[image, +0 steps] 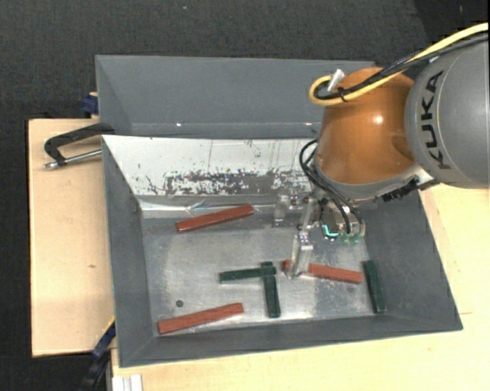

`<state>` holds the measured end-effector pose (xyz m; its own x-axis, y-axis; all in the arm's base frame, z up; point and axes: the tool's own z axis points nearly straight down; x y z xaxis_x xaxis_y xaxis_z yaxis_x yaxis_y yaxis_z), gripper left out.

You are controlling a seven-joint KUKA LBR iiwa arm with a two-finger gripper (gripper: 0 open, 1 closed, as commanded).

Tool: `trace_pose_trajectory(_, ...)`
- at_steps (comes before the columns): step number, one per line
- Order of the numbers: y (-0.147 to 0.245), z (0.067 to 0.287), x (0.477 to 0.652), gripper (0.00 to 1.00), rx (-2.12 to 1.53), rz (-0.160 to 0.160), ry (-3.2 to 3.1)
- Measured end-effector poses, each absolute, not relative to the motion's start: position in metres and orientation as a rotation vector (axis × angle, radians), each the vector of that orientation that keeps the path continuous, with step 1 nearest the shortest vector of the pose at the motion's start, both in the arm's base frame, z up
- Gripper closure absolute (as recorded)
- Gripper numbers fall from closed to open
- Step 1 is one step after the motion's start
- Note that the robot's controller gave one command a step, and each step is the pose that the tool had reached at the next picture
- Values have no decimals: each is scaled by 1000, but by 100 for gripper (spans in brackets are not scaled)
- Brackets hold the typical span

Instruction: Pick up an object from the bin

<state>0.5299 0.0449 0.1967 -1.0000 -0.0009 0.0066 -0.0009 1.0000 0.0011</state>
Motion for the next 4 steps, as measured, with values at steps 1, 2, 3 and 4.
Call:
trace_pose_trajectory(1, 45, 201, 532, 0, 0, -3, -3143)
trace_pose_trajectory(2, 29, 176, 531, 0, 103, -4, -3149)
trace_pose_trajectory(3, -5, 135, 531, 0, -177, -2, -3137)
trace_pose_trajectory(4, -32, 139, 522, 0, 20, -1, -3141)
